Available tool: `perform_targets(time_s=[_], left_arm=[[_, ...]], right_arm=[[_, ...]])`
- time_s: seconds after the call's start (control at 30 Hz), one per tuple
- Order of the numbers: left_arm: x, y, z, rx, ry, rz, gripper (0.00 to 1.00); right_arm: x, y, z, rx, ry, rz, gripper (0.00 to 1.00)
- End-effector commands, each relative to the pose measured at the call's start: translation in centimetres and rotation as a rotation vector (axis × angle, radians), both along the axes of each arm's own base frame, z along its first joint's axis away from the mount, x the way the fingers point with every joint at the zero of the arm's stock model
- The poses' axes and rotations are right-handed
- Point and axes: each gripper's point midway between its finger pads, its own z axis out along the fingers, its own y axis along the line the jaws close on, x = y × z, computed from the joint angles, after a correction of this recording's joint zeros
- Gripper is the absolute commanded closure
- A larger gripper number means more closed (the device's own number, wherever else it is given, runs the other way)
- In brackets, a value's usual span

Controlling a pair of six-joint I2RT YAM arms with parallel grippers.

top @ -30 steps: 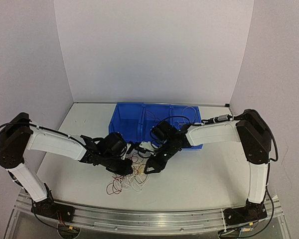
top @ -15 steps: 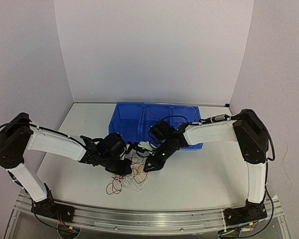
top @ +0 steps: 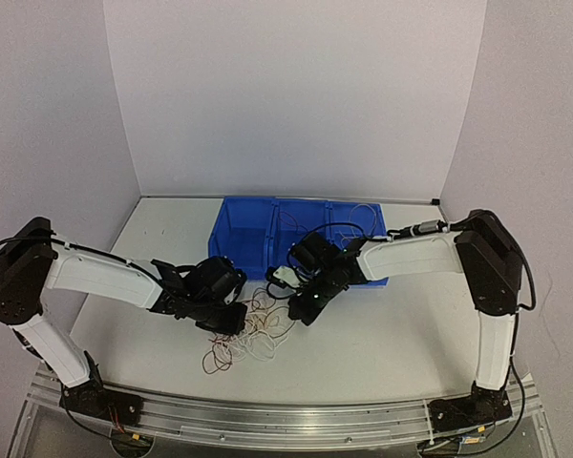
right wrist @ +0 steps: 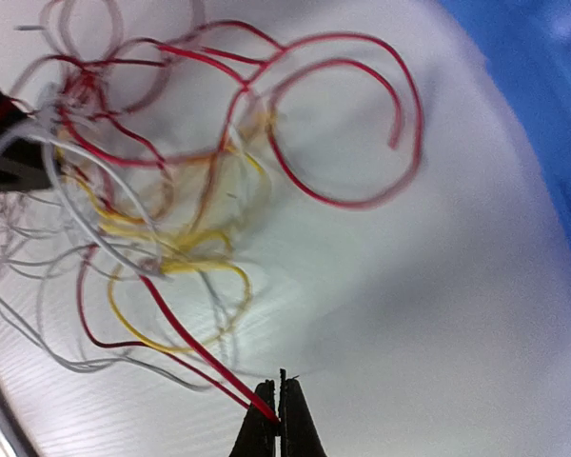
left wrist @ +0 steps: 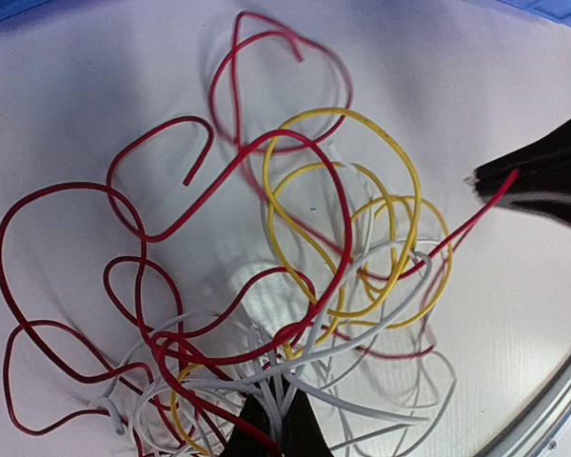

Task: Untangle the cables

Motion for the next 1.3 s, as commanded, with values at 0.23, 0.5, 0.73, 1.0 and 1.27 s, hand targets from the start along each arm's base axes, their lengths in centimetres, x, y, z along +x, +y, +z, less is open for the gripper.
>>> perform_targets(time_s=[0.23, 0.5, 0.73, 1.0, 1.27], left_arm=[[0.8, 8.9, 1.0, 0.149, -0.039, 0.372, 1.00], [0.8, 12.4, 0.9, 0.188, -0.034, 0.475, 1.00], [0.6, 11.2, 0.0, 0.169, -0.002, 0.411, 0.86], [0.9, 9.6, 0.3, 0.142, -0.014, 0.322, 0.46], [0.9, 10.0, -1.4, 0.189, 0.010, 0.341, 0.48]], right_arm=[[6.9, -20.2, 11.3, -0.162, -0.467, -0.924, 1.00], [5.2, -32.7, 17.4, -0.209, -0.570, -1.212, 1.00], [4.1, -32.0, 18.9, -0.110, -0.519, -1.152, 1.00], [4.5, -32.4, 24.0, -0.052, -0.636, -1.133, 1.00], [3.5, -37.7, 38.6, -0.110, -1.016, -1.293, 1.00]])
